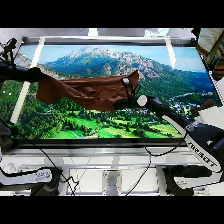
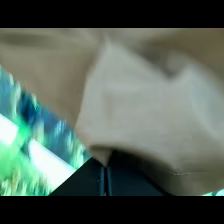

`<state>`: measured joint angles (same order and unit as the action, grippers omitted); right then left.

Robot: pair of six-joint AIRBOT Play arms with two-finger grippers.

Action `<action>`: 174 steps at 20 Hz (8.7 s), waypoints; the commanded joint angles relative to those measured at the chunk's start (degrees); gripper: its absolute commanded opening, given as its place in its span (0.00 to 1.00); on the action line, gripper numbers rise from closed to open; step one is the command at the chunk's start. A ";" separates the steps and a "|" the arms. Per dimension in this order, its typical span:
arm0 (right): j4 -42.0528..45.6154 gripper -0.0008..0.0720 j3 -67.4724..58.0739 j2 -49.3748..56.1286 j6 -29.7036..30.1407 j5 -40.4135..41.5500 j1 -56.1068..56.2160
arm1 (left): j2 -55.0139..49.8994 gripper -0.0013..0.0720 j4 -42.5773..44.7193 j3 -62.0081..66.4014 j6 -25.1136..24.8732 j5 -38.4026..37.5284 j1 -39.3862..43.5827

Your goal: Fold the shirts.

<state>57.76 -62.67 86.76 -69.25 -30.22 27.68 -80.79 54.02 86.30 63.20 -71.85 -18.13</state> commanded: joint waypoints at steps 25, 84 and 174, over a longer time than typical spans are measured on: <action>49.77 0.04 -35.08 -39.06 -22.43 -26.95 -19.71 | 17.22 0.03 -20.06 37.59 2.86 2.40 -0.09; 55.63 0.40 -34.36 -26.97 -15.98 -33.42 -39.32 | 5.64 0.53 7.48 22.21 9.22 -19.98 -6.54; -16.37 0.05 -11.28 12.50 14.21 -37.81 -45.57 | 5.86 0.04 -17.62 -36.44 -6.29 -1.81 3.67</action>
<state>45.58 -69.52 101.01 -55.29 -63.99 -17.96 -75.09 41.19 44.93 56.95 -72.36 -14.44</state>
